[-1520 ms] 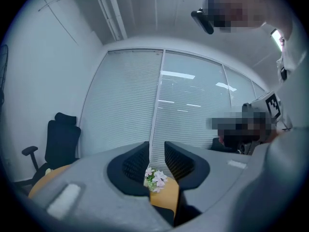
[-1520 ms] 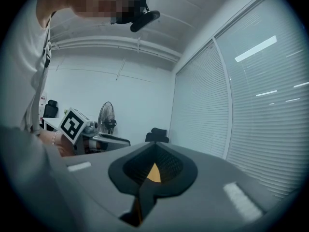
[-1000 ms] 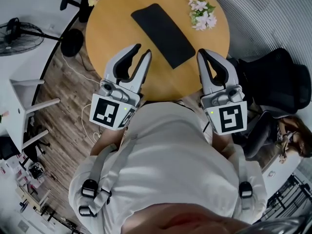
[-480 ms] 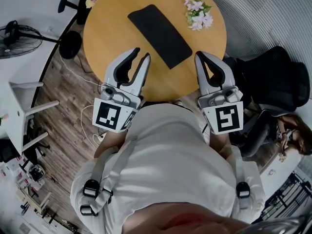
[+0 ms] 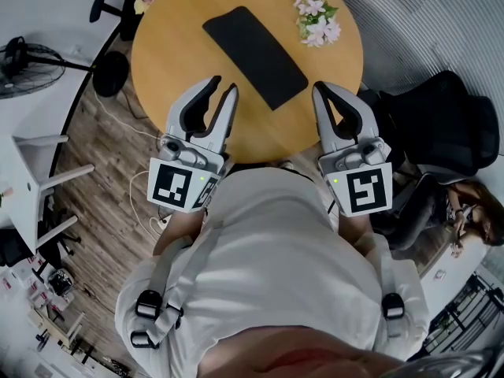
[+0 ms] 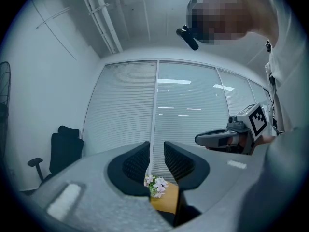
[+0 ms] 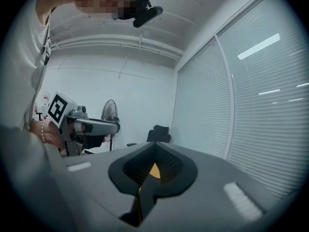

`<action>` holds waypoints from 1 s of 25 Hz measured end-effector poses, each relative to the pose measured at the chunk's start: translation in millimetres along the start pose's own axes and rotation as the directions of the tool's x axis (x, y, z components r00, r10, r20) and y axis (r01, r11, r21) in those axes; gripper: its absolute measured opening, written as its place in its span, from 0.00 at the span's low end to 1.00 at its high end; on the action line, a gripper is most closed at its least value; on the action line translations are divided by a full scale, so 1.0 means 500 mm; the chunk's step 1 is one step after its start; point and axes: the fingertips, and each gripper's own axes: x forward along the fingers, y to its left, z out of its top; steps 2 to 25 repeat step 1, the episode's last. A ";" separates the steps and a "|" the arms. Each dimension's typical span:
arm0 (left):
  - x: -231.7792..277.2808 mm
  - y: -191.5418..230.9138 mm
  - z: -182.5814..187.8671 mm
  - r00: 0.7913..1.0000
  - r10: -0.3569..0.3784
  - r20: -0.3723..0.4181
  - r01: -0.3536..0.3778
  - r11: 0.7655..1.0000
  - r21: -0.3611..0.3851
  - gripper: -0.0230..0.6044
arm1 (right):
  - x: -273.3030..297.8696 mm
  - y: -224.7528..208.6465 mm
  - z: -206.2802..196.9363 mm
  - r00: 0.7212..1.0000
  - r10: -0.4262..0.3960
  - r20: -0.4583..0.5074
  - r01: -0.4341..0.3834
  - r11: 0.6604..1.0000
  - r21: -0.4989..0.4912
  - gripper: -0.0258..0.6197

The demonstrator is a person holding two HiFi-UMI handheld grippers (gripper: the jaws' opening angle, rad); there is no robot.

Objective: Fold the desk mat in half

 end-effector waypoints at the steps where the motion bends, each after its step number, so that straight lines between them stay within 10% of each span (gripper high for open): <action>1: 0.000 0.002 -0.002 1.000 0.000 -0.001 0.000 1.000 -0.003 0.19 | 0.002 0.001 -0.001 1.000 0.001 -0.002 -0.001 1.000 -0.002 0.05; 25: 0.000 0.002 -0.002 1.000 0.000 -0.001 0.000 1.000 -0.003 0.19 | 0.002 0.001 -0.001 1.000 0.001 -0.002 -0.001 1.000 -0.002 0.05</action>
